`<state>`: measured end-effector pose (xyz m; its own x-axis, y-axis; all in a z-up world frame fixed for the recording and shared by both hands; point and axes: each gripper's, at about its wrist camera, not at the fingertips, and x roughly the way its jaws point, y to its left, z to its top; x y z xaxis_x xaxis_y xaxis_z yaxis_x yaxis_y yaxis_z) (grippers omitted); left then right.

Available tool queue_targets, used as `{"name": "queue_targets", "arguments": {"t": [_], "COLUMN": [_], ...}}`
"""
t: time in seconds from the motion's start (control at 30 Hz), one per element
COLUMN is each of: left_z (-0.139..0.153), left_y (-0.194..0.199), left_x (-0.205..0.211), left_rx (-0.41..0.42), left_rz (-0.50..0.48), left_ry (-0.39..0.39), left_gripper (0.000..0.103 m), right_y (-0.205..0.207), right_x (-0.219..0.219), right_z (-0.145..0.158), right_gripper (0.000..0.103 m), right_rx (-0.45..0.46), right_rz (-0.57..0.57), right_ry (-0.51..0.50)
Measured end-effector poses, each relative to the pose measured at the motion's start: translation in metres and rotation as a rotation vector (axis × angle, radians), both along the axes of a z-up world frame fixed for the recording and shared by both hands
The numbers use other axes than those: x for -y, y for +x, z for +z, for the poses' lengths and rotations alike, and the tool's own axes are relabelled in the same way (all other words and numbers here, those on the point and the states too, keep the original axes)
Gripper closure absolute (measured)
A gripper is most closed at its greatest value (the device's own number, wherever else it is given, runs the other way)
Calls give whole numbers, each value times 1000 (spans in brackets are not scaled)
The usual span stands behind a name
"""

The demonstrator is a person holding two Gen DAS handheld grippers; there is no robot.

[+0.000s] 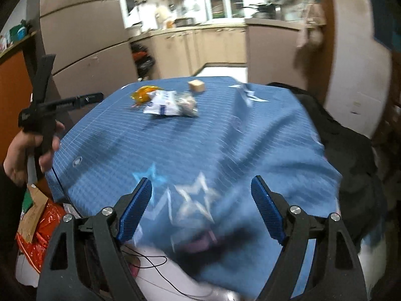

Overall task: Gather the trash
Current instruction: 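Swing both tools back over the table toward the remaining trash, then grasp the beige sponge with the right gripper while the left gripper grasps the orange snack bag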

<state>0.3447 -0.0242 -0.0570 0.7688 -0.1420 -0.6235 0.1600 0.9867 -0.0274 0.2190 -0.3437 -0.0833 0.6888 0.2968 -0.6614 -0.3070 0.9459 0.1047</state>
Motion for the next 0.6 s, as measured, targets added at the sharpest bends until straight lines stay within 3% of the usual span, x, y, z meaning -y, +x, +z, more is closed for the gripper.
{"name": "queue_targets", "arguments": {"t": [0.1,0.2,0.33,0.5,0.6], "left_z": [1,-13,-30,-36,-36], "left_y": [40,76,108,142,163], "left_x": [-57,-92,-91,-76,-61], "left_rx": [-23,-75,-67,-59,-49], "left_rz": [65,59,-10,-122,-120], "left_ry": [35,65,132,76,27], "left_gripper": [10,8,8,8,8], "right_y": [40,78,120,156,181], "right_x": [-24,-43,-63,-68,-64], "right_z": [-4,-6,-5,4,11], "right_gripper": [25,25,25,25,25], "right_rx": [-18,-43,-66,-60,-55], "right_rz": [44,90,139,166,167], "right_ry": [-7,-6,-8,-38,-33]}}
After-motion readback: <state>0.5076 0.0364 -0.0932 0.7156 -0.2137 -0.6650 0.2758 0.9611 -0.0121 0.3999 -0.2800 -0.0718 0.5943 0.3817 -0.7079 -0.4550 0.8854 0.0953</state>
